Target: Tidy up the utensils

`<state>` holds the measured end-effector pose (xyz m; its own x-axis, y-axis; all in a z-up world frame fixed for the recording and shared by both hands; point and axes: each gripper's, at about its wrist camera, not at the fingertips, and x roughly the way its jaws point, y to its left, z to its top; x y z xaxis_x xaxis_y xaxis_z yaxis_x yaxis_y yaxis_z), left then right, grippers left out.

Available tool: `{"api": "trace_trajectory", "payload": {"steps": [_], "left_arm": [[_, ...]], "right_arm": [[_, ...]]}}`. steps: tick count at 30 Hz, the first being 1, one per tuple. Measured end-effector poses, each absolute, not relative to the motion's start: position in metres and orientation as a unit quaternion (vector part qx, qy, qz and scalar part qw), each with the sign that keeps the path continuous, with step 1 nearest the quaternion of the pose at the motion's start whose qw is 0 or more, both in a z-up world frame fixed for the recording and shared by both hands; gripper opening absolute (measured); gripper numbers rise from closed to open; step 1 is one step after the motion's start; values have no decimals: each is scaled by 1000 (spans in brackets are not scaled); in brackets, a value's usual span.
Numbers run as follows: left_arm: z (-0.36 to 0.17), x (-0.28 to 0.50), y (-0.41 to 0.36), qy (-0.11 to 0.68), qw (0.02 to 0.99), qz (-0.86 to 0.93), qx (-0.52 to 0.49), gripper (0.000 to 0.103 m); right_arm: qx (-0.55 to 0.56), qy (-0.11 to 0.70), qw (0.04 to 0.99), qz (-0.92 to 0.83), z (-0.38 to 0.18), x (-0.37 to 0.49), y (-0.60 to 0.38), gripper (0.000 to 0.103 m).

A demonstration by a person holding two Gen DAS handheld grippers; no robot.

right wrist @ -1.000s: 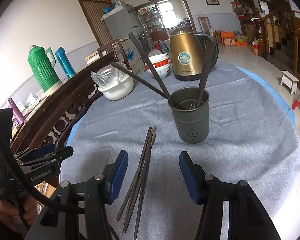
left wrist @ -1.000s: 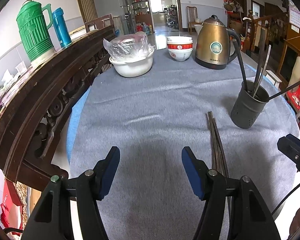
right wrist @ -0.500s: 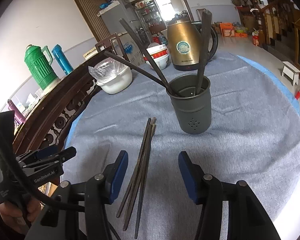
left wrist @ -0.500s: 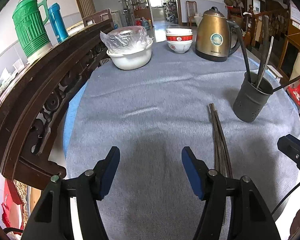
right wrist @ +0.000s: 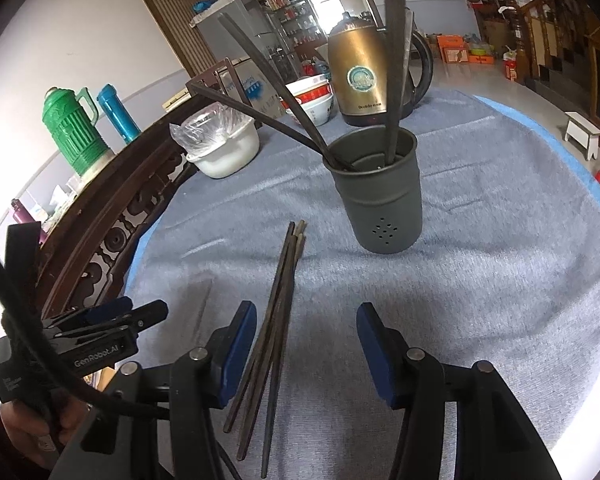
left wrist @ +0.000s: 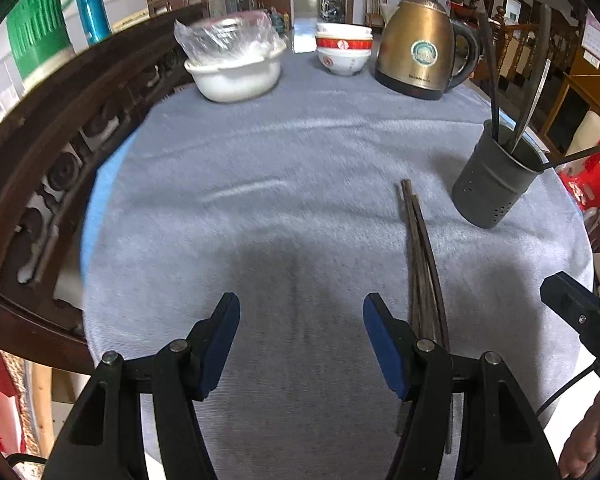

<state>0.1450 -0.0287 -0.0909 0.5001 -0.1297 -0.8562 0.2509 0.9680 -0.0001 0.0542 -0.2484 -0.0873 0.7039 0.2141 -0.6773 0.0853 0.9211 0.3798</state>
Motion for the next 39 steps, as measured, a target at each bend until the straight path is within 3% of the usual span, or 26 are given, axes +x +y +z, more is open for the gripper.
{"api": "trace_trajectory", "payload": {"steps": [25, 39], "left_arm": [[-144, 147, -89, 556, 804, -202, 62, 65], [-153, 162, -70, 565, 801, -194, 44, 65]], "right_arm": [[213, 392, 895, 16, -103, 54, -272, 56], [204, 390, 898, 20, -98, 55, -266, 56]]}}
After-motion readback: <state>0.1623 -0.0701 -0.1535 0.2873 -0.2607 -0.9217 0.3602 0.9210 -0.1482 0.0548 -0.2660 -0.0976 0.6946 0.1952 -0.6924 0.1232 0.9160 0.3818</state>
